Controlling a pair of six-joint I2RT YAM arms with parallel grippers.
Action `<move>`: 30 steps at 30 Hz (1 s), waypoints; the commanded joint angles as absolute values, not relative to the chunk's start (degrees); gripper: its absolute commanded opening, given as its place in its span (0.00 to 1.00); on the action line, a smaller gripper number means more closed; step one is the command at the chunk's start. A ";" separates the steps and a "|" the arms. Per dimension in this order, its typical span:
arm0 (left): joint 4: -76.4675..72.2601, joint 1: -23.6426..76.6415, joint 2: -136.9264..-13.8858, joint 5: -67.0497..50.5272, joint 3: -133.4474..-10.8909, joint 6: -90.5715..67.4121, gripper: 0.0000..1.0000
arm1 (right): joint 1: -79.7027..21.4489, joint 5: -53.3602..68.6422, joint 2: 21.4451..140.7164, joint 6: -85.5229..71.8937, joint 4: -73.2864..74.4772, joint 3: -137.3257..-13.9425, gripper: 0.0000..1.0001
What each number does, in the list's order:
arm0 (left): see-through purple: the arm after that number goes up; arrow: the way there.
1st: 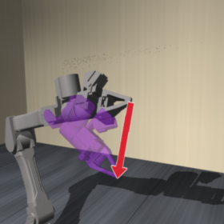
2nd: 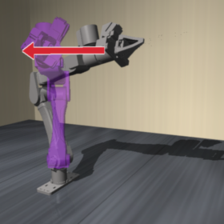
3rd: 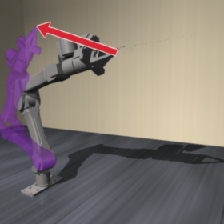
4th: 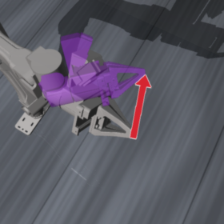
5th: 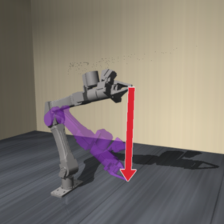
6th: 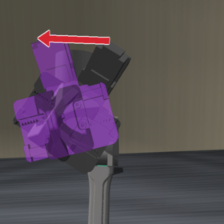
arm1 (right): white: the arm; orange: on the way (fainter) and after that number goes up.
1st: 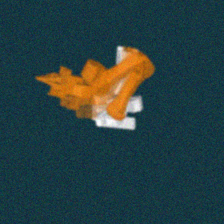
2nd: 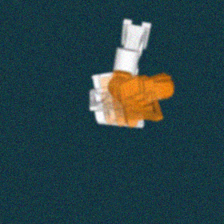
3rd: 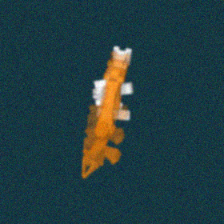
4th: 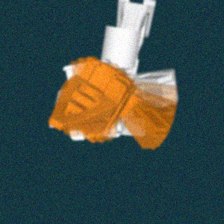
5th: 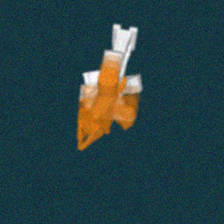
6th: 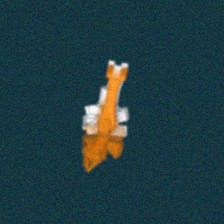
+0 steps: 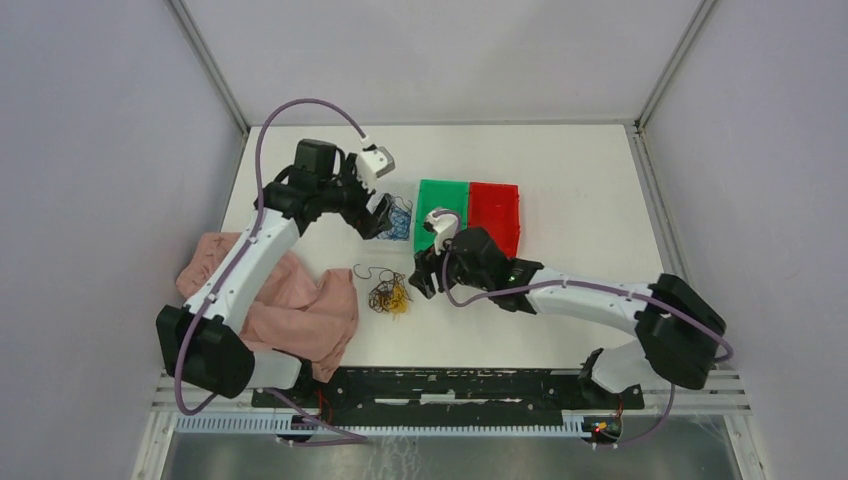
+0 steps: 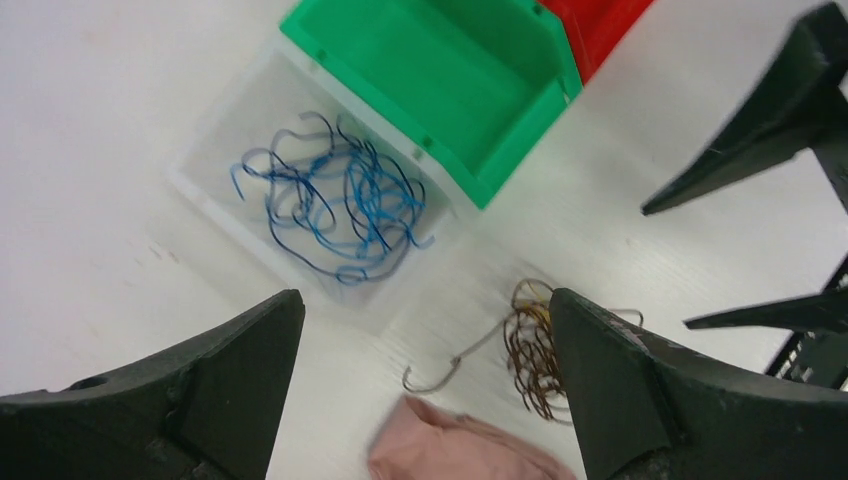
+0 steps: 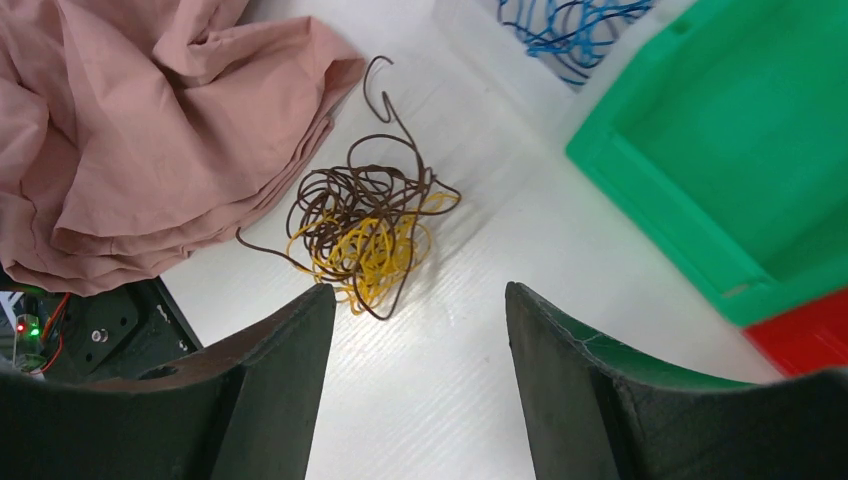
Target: Untangle the cables
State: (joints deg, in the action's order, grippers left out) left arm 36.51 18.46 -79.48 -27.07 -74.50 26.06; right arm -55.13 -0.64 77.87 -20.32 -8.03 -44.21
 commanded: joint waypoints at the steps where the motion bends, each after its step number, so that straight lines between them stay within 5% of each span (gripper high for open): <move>1: 43.98 16.53 -74.13 -31.46 -67.37 30.03 0.99 | -55.73 6.63 86.13 -19.99 -10.00 -51.79 0.69; 12: 45.94 3.84 -71.01 -39.46 -58.15 35.71 0.95 | -55.64 10.10 103.91 -12.94 -4.23 -66.19 0.64; 23: 46.47 3.51 -70.15 -42.99 -52.35 41.47 0.90 | -57.56 12.04 96.64 -17.53 -11.30 -51.65 0.34; 26: 47.01 3.60 -70.35 -44.16 -51.91 42.87 0.88 | -58.01 11.29 91.00 -19.82 -13.06 -46.64 0.38; 30: 47.41 3.65 -70.57 -45.32 -51.50 43.63 0.88 | -58.01 9.00 86.72 -20.42 -10.39 -46.82 0.57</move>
State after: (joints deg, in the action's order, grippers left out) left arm 47.03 3.66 -71.57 -41.52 -51.77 39.59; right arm -58.00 10.63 91.70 -18.81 -8.03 -45.30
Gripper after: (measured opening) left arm 0.881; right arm 0.507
